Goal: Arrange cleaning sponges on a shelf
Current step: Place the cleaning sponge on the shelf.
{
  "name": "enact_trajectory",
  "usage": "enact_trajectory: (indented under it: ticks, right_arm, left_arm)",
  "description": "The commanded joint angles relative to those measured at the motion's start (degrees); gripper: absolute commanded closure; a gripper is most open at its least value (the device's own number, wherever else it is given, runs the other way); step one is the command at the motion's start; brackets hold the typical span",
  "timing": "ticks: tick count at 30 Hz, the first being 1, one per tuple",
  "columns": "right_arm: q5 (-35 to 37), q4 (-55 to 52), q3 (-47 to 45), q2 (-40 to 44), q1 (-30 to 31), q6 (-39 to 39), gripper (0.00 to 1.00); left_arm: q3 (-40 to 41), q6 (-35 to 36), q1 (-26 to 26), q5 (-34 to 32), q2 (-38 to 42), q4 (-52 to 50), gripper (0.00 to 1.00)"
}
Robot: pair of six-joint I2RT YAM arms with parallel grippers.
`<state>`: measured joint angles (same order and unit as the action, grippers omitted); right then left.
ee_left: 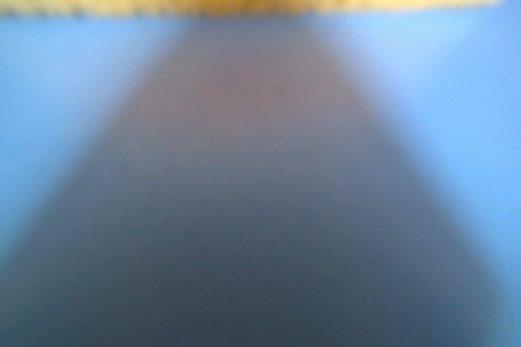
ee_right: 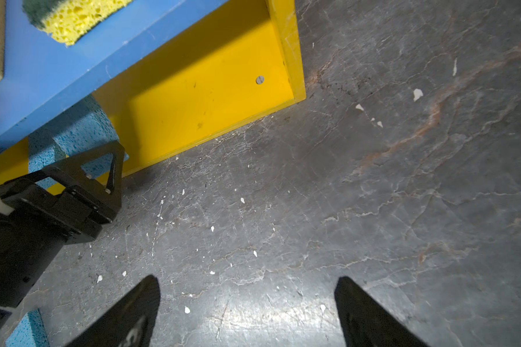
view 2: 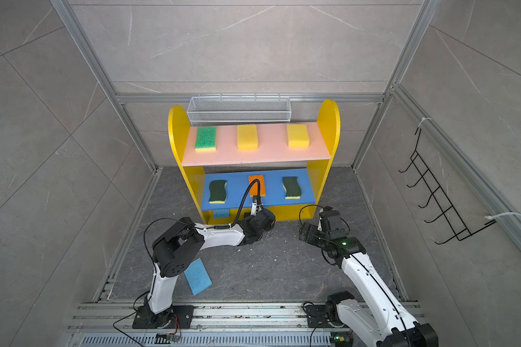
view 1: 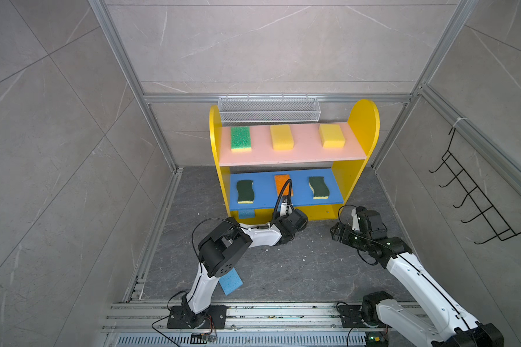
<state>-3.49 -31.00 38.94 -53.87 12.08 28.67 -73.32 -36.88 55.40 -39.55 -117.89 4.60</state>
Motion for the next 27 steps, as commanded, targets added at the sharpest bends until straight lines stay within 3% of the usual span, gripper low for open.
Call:
enact_trajectory:
  ticks: [1, 14, 27]
  right_arm:
    - [-0.2, -0.3, -0.2, 1.4, -0.2, -1.0, 0.07]
    - [-0.2, -1.7, -0.3, 3.7, -0.2, -1.3, 0.07]
    - [-0.8, -0.8, -1.2, 3.9, -0.2, -1.2, 0.07]
  left_arm:
    - [1.7, 1.6, 1.3, -1.5, 1.6, -1.3, 0.27]
    - [3.0, 1.5, 3.0, -5.2, 0.6, 1.6, 0.27]
    - [1.4, 3.0, 1.3, -5.9, -1.7, 3.4, 0.27]
